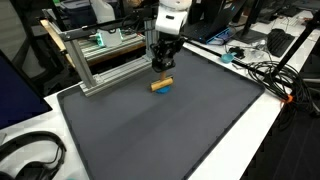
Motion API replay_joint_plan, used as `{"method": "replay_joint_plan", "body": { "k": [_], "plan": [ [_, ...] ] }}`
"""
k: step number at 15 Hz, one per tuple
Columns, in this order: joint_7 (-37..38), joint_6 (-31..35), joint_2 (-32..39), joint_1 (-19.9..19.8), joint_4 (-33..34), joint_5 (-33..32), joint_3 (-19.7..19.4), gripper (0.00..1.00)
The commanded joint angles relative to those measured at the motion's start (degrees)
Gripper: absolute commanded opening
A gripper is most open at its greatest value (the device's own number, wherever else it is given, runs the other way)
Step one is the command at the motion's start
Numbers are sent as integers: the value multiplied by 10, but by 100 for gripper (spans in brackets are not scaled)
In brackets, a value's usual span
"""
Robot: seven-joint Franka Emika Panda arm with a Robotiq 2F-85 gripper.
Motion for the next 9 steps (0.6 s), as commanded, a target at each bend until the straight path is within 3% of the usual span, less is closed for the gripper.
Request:
{"method": "replay_joint_plan", "body": {
  "k": [1, 9],
  "plan": [
    [0, -12, 47, 1, -22, 28, 15, 22],
    [5, -13, 44, 1, -27, 26, 14, 22]
  ]
}}
